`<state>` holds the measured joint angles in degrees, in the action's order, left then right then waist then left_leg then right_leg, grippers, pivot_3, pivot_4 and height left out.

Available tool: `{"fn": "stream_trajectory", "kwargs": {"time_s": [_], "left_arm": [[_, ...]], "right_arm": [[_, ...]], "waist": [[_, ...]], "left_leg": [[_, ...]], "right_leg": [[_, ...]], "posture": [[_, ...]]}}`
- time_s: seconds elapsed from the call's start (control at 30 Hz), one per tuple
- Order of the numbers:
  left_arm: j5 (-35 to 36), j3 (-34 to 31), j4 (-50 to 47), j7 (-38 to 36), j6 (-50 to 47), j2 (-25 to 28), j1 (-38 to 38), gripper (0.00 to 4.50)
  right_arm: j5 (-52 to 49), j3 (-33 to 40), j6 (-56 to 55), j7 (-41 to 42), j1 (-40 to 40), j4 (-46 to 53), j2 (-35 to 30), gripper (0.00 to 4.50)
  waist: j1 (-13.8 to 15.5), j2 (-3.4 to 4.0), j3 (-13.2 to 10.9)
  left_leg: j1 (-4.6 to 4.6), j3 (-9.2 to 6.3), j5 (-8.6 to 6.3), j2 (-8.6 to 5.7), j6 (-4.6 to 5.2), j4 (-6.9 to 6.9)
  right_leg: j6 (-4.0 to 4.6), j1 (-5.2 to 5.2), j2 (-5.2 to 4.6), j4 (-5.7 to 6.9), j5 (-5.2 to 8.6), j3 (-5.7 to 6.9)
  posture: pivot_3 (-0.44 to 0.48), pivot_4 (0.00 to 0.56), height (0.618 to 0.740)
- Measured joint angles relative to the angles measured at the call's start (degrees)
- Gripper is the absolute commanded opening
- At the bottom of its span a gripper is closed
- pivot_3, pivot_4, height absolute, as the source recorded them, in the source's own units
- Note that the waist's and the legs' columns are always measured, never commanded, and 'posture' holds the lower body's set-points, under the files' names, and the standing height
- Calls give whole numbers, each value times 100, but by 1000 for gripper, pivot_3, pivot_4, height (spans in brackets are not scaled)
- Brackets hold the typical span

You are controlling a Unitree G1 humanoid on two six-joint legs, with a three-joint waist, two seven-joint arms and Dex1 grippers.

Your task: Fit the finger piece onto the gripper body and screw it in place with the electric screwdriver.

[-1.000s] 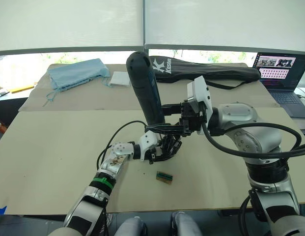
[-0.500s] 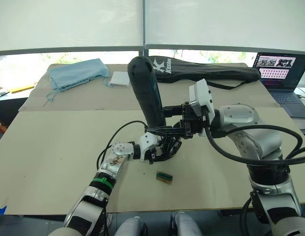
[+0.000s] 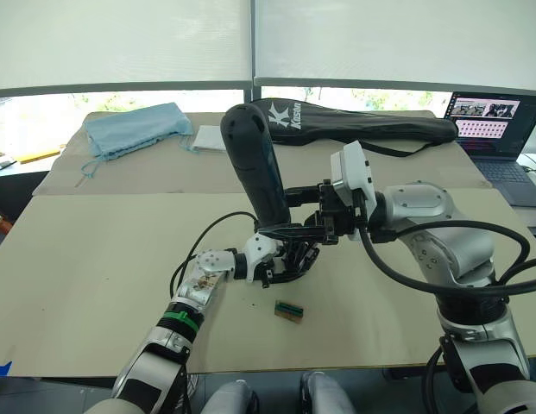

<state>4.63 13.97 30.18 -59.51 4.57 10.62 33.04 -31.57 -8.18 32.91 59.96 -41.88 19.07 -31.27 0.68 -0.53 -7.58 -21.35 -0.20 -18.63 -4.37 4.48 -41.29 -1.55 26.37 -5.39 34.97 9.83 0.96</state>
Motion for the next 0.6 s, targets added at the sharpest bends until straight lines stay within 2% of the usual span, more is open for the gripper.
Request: {"fn": "stream_trajectory", "kwargs": {"time_s": [0.6], "left_arm": [[0,0,0,0,0,-3,0,2283]], "right_arm": [[105,-8,-70,93,7,49,-25,1901]], "waist": [[0,0,0]], "left_leg": [[0,0,0,0,0,0]], "right_leg": [[0,0,0,0,0,0]], "posture": [[0,150,736]]}}
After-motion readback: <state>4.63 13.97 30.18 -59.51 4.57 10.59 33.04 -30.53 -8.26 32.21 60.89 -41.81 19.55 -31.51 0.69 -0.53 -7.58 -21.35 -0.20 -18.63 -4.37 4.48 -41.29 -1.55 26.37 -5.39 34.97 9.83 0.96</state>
